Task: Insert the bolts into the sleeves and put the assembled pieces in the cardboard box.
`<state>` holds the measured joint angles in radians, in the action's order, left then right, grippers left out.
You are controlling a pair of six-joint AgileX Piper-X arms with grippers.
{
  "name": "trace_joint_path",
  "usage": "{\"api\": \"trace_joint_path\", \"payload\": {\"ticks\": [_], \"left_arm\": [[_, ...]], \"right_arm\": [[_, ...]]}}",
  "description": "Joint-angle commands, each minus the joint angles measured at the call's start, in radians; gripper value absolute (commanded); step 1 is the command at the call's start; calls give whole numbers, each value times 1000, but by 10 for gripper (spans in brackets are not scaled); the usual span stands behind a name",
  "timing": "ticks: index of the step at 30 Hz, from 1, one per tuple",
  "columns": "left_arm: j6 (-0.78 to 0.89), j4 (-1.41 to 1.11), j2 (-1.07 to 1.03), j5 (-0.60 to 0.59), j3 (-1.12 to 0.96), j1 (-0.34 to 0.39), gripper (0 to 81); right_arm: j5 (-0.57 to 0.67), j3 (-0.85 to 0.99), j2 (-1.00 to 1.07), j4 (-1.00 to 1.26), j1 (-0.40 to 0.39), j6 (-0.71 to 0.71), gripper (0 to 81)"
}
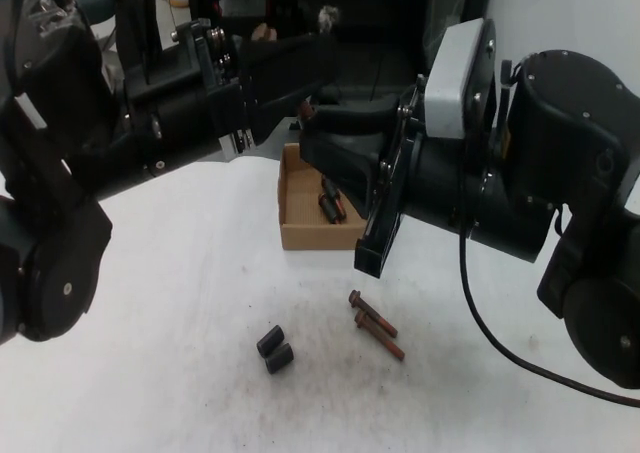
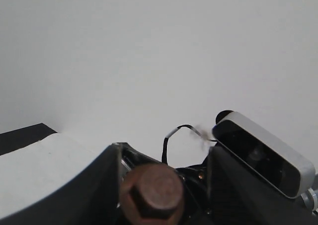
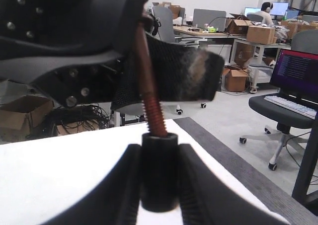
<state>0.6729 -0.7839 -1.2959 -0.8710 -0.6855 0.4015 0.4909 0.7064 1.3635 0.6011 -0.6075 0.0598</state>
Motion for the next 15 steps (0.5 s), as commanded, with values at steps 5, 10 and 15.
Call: {"api": "trace_joint_path", "payload": {"ticks": [5, 10, 15], "left_arm": [[9, -13, 3, -6, -21, 1, 481], [9, 10, 3, -6, -24, 1, 481], [0, 47, 3, -6, -24, 1, 481]], "right_arm": [[-117, 8, -5, 130, 0, 0, 8], [-123, 8, -5, 151, 0, 0, 8], [-123, 8, -5, 170, -2, 0, 8]]}}
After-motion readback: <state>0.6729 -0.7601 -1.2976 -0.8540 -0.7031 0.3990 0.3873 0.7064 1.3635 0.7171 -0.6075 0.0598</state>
